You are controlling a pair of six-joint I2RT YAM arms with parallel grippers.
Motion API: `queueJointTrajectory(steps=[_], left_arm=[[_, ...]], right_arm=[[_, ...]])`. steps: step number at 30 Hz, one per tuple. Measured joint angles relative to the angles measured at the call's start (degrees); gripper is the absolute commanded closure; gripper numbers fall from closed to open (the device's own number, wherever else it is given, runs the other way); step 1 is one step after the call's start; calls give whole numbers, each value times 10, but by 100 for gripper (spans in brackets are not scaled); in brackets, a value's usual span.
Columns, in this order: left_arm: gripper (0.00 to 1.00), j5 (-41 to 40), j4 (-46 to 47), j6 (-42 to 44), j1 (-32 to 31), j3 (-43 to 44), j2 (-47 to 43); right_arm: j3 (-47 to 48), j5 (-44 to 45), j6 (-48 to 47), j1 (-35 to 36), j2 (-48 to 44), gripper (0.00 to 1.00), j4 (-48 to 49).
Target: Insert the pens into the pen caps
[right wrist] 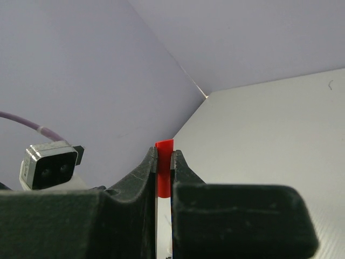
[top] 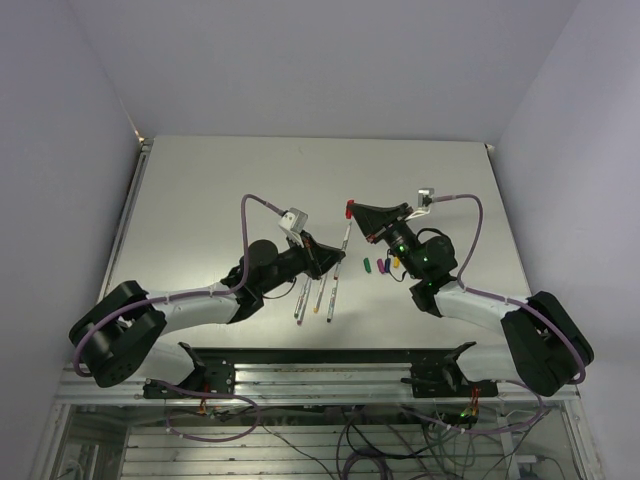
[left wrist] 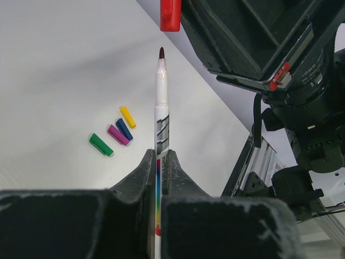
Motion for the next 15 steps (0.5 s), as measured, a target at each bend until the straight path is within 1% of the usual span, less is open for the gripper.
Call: queueJointTrajectory(steps=[15], left_arm=[[93, -2, 8, 2, 0, -4, -21]], right_arm=[[0, 18, -9, 1, 0, 100, 0]])
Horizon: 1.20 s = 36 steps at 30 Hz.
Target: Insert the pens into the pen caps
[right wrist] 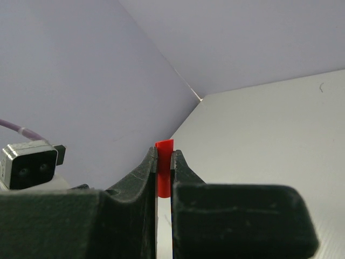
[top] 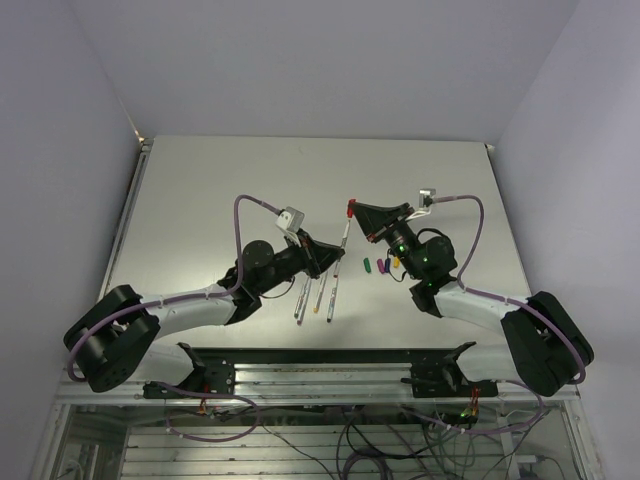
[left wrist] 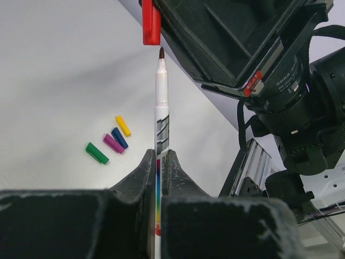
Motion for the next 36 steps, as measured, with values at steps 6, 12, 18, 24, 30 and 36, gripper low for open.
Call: queueJointTrajectory(steps=[6, 12, 18, 24, 30, 36], left_arm=[[93, 0, 0, 0, 0, 0, 0], [93, 0, 2, 0, 0, 0, 3], [93, -1, 5, 0, 0, -4, 7], [93, -9, 5, 3, 0, -7, 6], [93, -13, 5, 7, 0, -7, 4], [93, -13, 5, 7, 0, -7, 4]], right_arm=[[-3, 2, 0, 2, -1, 100, 0], [-6, 4, 0, 2, -7, 100, 0], [-7, 4, 1, 2, -9, 100, 1], [-8, 3, 3, 2, -9, 100, 2], [-12, 1, 7, 3, -9, 100, 5], [-16, 2, 9, 6, -5, 100, 18]])
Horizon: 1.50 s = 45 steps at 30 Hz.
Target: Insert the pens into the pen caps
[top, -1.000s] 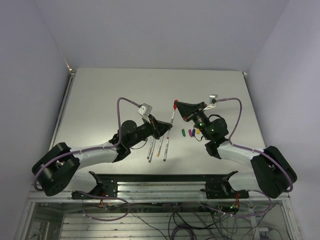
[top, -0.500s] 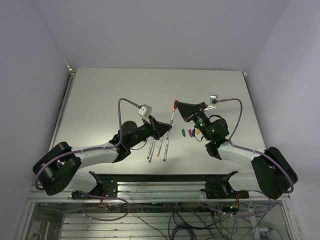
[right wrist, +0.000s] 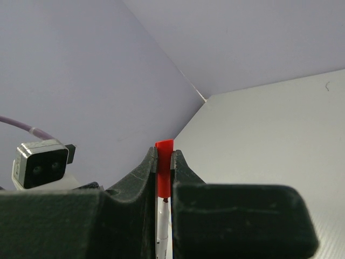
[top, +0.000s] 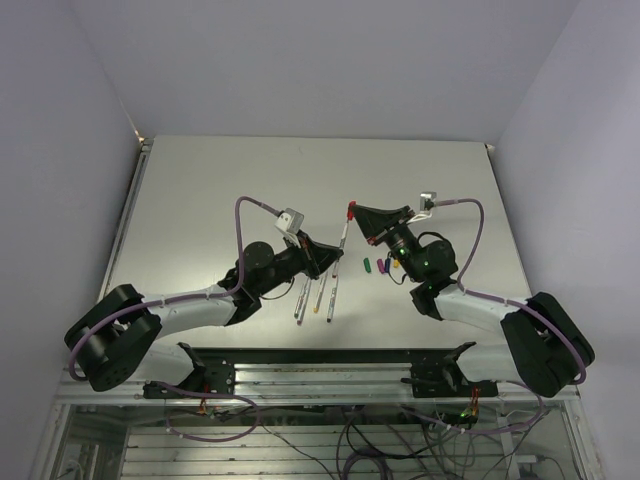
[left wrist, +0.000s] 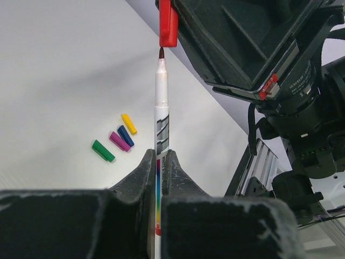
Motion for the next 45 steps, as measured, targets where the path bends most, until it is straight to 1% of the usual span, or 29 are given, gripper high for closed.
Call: queueJointTrajectory(steps=[18, 28, 36, 41, 45], left_arm=[[93, -2, 0, 1, -1, 0, 0], [93, -29, 35, -5, -1, -3, 0], [93, -39, 42, -6, -1, -7, 0], [93, -44, 37, -1, -1, -9, 0], [93, -50, 27, 9, -1, -10, -1]], right_arm=[[0, -3, 0, 7, 17, 100, 10], [0, -16, 4, 19, 19, 100, 13], [0, -33, 9, 21, 34, 100, 19], [0, -37, 7, 21, 34, 100, 9], [5, -37, -7, 27, 31, 100, -19]])
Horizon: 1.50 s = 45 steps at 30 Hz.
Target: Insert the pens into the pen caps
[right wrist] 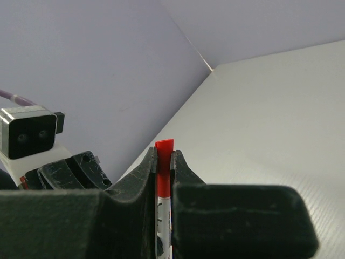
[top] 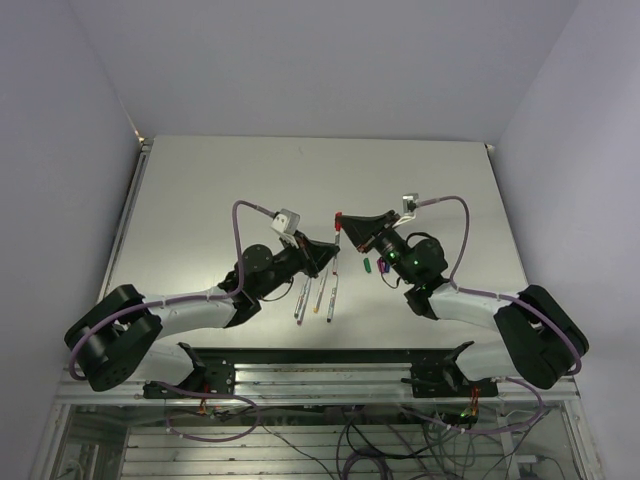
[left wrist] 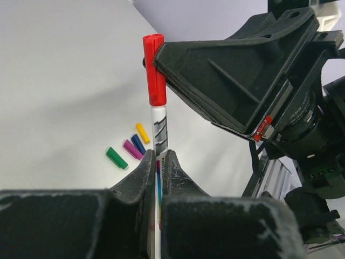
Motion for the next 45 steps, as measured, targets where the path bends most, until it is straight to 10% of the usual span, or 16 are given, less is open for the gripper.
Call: queueJointTrajectory(steps=[45], left_arm=[[93, -32, -63, 22, 57, -45, -69]], right_arm=[[116, 132, -117, 117, 60, 94, -141]])
